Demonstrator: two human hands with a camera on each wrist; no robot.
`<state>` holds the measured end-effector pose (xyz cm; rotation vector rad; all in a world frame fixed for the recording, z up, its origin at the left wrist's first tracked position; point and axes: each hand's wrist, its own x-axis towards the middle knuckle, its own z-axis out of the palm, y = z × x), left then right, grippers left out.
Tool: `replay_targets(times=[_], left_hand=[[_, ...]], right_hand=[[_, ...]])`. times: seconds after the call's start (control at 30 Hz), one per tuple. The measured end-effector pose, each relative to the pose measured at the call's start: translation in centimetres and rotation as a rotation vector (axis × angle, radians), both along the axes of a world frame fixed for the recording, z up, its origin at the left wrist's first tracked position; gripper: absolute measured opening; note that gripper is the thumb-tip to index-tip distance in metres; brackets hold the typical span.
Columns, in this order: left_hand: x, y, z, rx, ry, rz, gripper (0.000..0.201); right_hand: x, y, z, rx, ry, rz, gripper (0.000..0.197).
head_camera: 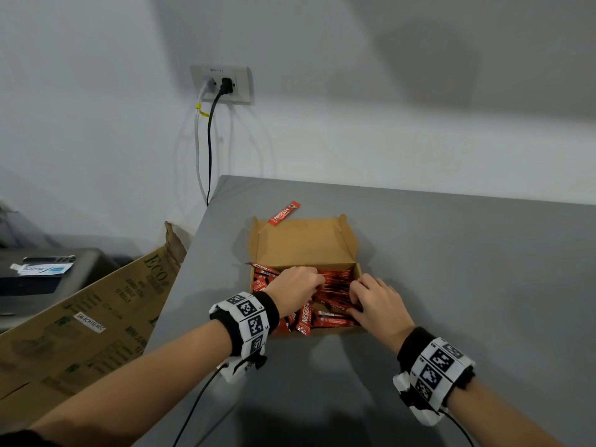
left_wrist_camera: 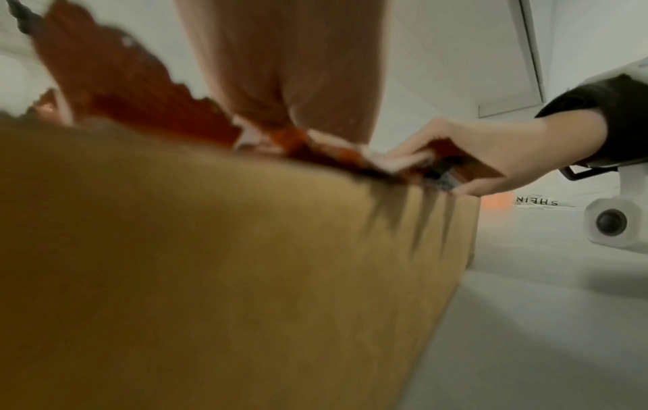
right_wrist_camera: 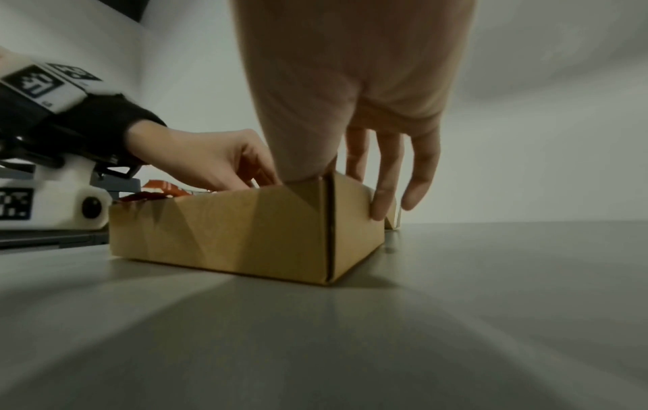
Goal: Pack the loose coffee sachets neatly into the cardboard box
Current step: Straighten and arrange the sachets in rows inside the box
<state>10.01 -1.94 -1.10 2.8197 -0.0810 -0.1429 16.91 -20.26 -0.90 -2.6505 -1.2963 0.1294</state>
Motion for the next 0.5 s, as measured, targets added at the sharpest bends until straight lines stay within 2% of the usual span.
replay_targets(times=[0.17, 0.5], left_hand=[[0.11, 0.01, 0.12, 0.003, -0.001, -0.01, 0.024], [0.13, -0.35, 0.55, 0.058, 0.025, -0.042, 0.032]], right_hand=[[0.15, 0.02, -0.05, -0.055, 0.058, -0.004, 0.023], [0.55, 0.26, -0.04, -0.187, 0.003, -0.006, 0.028]])
